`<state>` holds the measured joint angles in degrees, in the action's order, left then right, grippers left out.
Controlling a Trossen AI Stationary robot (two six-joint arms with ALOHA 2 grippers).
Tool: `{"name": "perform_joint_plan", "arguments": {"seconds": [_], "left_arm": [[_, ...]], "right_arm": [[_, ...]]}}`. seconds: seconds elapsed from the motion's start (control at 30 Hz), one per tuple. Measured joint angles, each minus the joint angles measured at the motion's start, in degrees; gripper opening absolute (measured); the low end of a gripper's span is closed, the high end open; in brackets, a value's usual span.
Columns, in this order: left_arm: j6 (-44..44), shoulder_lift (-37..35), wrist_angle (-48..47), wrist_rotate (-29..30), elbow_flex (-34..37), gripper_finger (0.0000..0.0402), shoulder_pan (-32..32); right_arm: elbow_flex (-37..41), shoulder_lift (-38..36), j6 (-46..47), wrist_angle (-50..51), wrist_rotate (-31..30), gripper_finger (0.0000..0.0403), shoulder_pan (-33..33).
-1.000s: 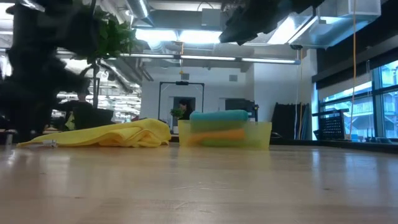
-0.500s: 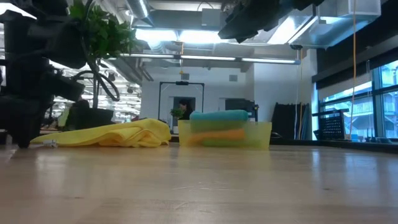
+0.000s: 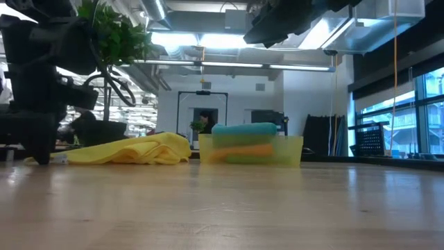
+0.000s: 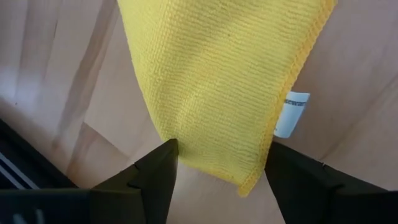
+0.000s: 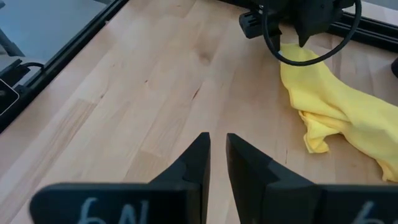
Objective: Fold microfiber towels
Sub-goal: Fold the yellow microfiber cloth
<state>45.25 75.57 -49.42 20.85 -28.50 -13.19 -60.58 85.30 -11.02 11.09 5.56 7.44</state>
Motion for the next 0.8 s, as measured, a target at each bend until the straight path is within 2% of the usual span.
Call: {"name": "perform_joint_plan", "arguments": {"seconds": [0.17, 0.47, 0.6, 0.67, 0.8], "left_arm": [[-0.14, 0.05, 1.29, 0.05, 0.23, 0.0177, 0.00], [-0.63, 0.49, 2.65, -0.32, -0.80, 0.0012, -0.95], [-1.69, 0.50, 1.17, 1.58, -5.71, 0.0003, -3.22], [-2.23, 0.50, -1.34, 1.77, -8.74, 0.0002, -4.02], [-3.60, 0.40, -5.91, 6.04, -16.16, 0.0001, -5.76]], "right_arm": [[-0.02, 0.00, -1.23, 0.44, -0.02, 0.0055, 0.00], [-0.11, 4.08, -3.17, -1.36, -0.10, 0.0056, 0.00], [-0.11, 6.77, -4.33, -1.83, -0.86, 0.0056, 0.00], [-0.09, 7.72, -4.45, -2.16, -2.88, 0.0056, 0.00], [-0.09, 8.99, -4.40, -5.80, -6.87, 0.0056, 0.00]]}}
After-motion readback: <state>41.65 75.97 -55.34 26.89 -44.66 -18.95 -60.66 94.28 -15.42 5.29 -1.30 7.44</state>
